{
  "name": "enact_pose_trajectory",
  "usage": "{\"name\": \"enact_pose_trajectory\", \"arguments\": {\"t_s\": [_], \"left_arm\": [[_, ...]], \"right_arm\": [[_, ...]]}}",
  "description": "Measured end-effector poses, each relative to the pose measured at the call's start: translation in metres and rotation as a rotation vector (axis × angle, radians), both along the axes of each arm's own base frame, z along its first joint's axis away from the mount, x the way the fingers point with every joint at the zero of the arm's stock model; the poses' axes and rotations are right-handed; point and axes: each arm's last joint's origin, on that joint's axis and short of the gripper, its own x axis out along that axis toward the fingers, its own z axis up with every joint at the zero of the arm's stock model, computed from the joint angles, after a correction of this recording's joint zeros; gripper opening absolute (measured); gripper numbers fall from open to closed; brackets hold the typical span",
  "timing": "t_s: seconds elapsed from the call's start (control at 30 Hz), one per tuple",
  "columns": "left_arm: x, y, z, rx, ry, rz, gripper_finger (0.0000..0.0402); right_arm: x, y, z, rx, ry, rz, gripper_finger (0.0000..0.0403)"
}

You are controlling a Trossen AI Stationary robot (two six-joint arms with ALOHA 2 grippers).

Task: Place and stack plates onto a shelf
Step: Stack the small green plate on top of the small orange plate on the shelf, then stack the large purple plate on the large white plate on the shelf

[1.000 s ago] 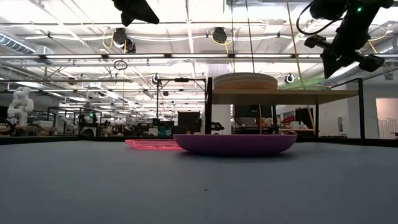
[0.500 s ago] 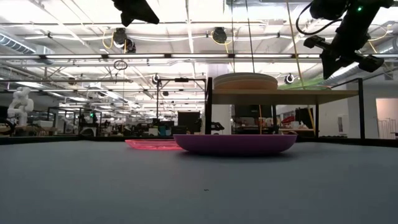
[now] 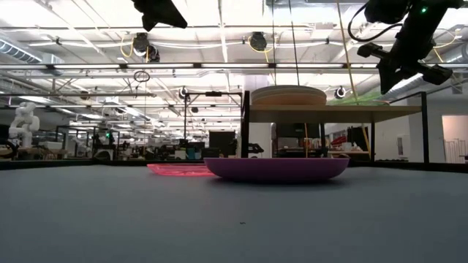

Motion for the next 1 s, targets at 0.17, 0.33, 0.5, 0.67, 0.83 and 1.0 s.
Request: {"name": "enact_pose_trajectory", "arguments": {"t_s": [0.17, 0.33, 0.5, 0.67, 0.83, 1.0], "left_arm": [[0.0, 0.0, 0.0, 0.0, 0.0, 0.0, 0.0001], [0.0, 0.0, 0.0, 0.0, 0.0, 0.0, 0.0001], [0.0, 0.0, 0.0, -0.01, -0.002, 0.007, 0.0001], [0.0001, 0.0, -0.0001, -0.016, -0.004, 0.011, 0.0001], [0.0, 0.0, -0.0001, -0.02, -0.004, 0.013, 0.0001], [-0.0003, -0.0001, -0.0005, -0.027, -0.001, 0.017, 0.0001]], "right_arm": [[0.0, 0.0, 0.0, 0.0, 0.0, 0.0, 0.0], [0.0001, 0.0, 0.0, 0.002, -0.002, 0.002, 0.0], [0.0005, 0.0003, -0.0003, 0.014, -0.01, 0.013, 0.0023], [0.0005, 0.0003, -0.0003, 0.013, -0.011, 0.012, 0.0073], [0.0016, -0.0004, 0.0008, 0.003, -0.028, 0.014, 0.0115], [0.0013, 0.0014, 0.0027, 0.013, -0.067, 0.047, 0.0139]]}}
